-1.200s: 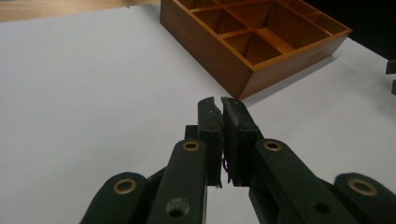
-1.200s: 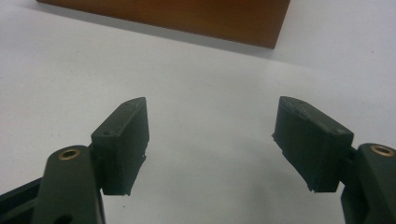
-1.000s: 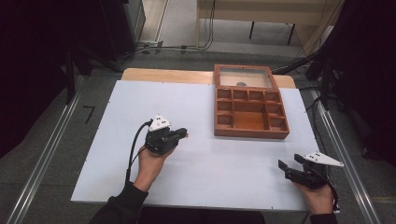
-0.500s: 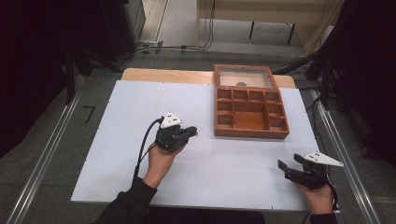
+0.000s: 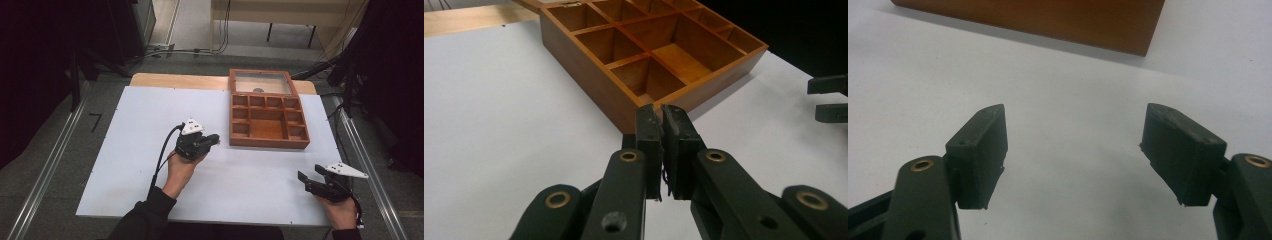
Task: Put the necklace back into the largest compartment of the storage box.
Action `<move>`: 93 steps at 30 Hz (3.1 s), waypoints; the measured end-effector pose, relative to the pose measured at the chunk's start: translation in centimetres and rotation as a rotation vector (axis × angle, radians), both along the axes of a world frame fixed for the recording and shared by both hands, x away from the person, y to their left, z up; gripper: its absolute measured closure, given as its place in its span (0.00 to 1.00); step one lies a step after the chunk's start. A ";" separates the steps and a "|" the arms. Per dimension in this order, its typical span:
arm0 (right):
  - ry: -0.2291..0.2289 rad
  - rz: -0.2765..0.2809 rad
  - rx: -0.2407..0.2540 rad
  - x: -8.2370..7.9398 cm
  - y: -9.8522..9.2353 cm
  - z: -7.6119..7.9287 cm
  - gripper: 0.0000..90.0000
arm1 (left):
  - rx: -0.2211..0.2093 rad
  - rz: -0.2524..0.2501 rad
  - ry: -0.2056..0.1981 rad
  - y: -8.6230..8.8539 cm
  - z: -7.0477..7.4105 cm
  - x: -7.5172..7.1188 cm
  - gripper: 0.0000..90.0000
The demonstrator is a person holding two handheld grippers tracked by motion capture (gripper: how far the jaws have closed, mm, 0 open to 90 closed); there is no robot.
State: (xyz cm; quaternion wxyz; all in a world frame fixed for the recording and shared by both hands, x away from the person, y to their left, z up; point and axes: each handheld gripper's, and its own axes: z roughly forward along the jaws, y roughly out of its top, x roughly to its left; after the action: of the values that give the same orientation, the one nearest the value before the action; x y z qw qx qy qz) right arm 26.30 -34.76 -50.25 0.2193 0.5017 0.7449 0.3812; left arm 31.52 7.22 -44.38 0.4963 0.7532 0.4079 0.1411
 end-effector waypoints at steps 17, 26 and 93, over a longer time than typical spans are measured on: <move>-0.002 0.008 -0.003 0.0 0.1 0.0 0.28 | -0.012 -0.031 0.002 -2.1 0.0 0.9 0.97; -0.002 0.008 -0.005 0.1 0.1 -0.1 0.28 | -0.018 -0.040 0.005 -2.8 0.0 1.3 0.97; 0.000 0.011 0.012 0.1 -0.1 -0.1 0.28 | 0.017 -0.066 0.020 -9.6 0.8 6.4 0.97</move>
State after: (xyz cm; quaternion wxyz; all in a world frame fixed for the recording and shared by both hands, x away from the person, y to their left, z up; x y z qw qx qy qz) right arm 26.37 -34.82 -50.32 0.2141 0.4988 0.7456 0.3867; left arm 37.92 -2.39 -43.53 0.4900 0.7719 0.3868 0.1206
